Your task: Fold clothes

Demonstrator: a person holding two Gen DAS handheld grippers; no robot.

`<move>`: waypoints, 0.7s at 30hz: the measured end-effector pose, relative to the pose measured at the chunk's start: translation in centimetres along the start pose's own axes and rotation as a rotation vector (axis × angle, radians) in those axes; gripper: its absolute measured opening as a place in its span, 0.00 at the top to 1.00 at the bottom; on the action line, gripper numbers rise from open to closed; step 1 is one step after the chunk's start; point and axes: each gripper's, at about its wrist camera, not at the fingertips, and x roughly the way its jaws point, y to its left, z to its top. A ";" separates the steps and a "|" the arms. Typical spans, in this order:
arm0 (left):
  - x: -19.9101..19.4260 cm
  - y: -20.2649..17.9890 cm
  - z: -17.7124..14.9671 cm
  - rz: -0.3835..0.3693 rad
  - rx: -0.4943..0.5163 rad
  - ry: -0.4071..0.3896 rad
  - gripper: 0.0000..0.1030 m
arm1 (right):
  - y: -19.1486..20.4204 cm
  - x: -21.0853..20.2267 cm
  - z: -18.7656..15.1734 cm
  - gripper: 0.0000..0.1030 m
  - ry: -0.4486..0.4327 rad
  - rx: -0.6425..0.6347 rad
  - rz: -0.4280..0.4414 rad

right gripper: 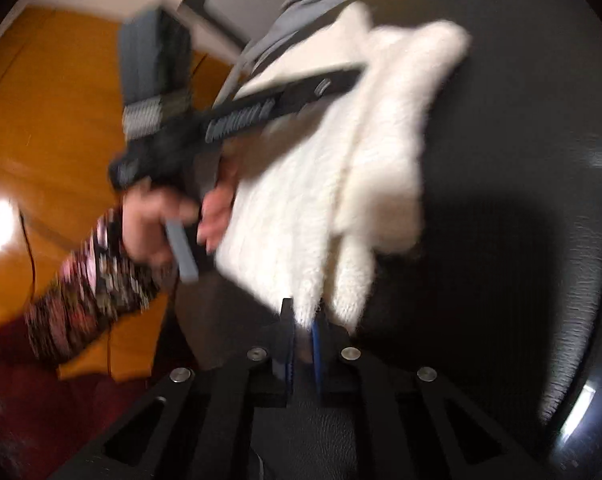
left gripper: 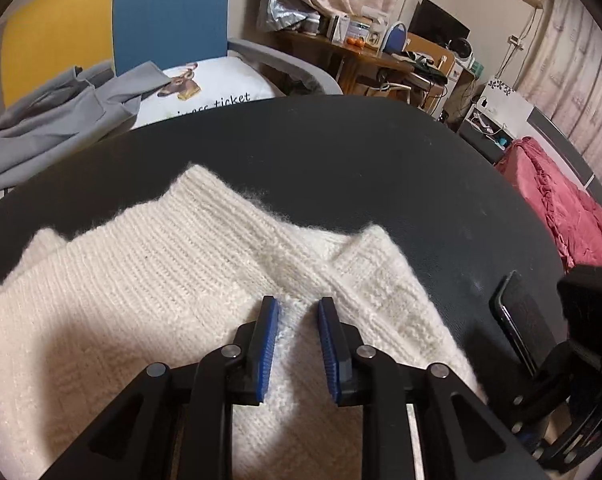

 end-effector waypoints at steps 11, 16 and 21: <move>-2.8 -1.0 -1.8 -0.053 -0.039 -0.091 0.79 | 2.2 -1.5 0.1 0.98 -0.273 -0.004 -0.264; -2.1 -2.2 -2.9 -0.005 0.007 -0.095 0.79 | 2.4 0.6 0.8 0.99 -0.362 0.049 -0.304; -1.9 -1.3 -3.0 -0.025 -0.041 -0.100 0.78 | 3.5 0.2 -0.4 1.00 -0.528 0.090 -0.541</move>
